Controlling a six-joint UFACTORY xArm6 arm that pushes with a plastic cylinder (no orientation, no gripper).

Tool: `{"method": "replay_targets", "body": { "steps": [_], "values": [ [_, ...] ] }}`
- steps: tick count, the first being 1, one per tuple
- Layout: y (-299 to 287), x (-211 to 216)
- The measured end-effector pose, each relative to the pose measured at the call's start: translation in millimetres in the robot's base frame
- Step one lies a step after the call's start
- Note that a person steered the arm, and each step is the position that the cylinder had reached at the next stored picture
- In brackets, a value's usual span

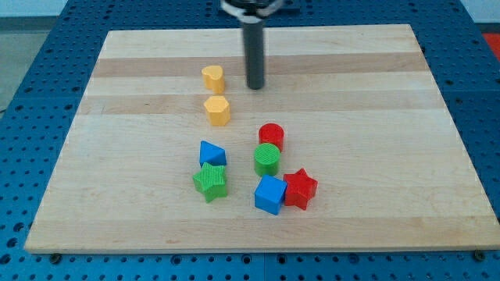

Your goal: Slide the red circle to the top left of the green circle

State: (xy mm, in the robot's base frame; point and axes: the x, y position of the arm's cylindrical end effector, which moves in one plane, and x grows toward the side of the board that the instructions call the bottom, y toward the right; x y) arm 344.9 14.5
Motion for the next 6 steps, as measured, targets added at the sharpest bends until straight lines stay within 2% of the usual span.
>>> {"method": "replay_targets", "body": {
  "steps": [1,2,4,6],
  "values": [
    [70,34],
    [97,46],
    [105,48],
    [92,90]
  ]
}}
